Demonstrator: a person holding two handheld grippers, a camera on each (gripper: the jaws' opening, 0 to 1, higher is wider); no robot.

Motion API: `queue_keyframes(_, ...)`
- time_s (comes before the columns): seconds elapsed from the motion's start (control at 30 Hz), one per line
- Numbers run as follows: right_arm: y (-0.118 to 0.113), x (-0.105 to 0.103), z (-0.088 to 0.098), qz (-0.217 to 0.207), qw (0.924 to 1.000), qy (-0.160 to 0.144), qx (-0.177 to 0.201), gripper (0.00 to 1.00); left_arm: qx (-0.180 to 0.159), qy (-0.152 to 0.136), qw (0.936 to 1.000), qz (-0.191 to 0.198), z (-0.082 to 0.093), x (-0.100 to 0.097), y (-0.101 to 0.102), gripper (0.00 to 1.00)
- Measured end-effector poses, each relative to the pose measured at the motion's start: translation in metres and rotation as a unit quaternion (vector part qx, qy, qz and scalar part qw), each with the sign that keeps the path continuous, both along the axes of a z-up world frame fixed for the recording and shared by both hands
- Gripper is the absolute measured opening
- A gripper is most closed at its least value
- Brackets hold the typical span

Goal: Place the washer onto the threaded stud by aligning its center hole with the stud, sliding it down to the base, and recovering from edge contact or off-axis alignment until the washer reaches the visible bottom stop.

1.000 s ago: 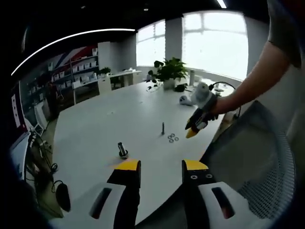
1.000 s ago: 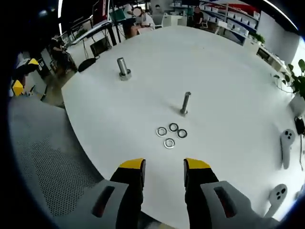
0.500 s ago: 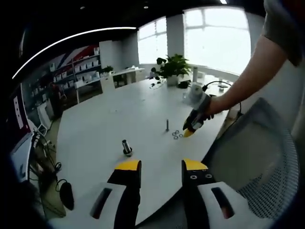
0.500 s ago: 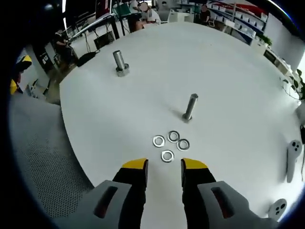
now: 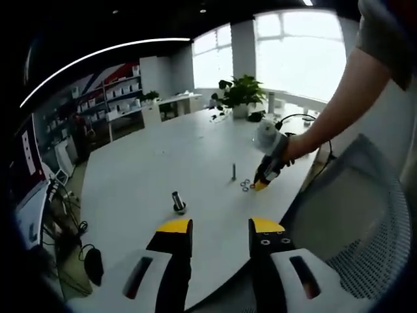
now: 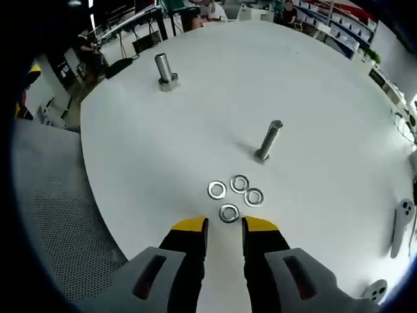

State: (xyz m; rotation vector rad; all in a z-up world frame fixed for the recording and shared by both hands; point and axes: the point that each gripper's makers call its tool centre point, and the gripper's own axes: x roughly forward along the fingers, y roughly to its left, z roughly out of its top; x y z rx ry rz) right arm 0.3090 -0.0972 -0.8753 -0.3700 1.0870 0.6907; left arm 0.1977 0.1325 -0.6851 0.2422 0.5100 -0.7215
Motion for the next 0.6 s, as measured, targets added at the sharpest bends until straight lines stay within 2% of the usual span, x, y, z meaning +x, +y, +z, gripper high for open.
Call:
queue_keyframes(0.07,0.0003,-0.0001,0.0018,0.003,1.0,0.002,-0.004,0.22,0.0,0.002,1.0,0.0,-0.0005,-0.0002,-0.0001,0.33)
queue_keyframes(0.23,0.002,0.0021,0.0001,0.057,0.9981,0.003,-0.024,0.2,0.005,0.003,1.0,-0.003,-0.0022,-0.0007,-0.001,0.32)
queue_keyframes(0.3,0.0021,0.0017,0.0004,0.063,0.9974,0.012,-0.033,0.2,0.004,0.006,1.0,-0.003,-0.0029,-0.0006,-0.0008,0.32)
queue_keyframes(0.43,0.0018,0.0012,-0.0008,0.118,0.9897,0.029,-0.076,0.2,0.006,0.013,0.9999,-0.002,-0.0053,-0.0005,-0.0005,0.31)
queue_keyframes(0.6,0.0026,0.004,-0.0025,0.121,0.9864,0.051,-0.098,0.19,0.012,0.018,0.9998,0.001,-0.0083,-0.0006,0.0013,0.31)
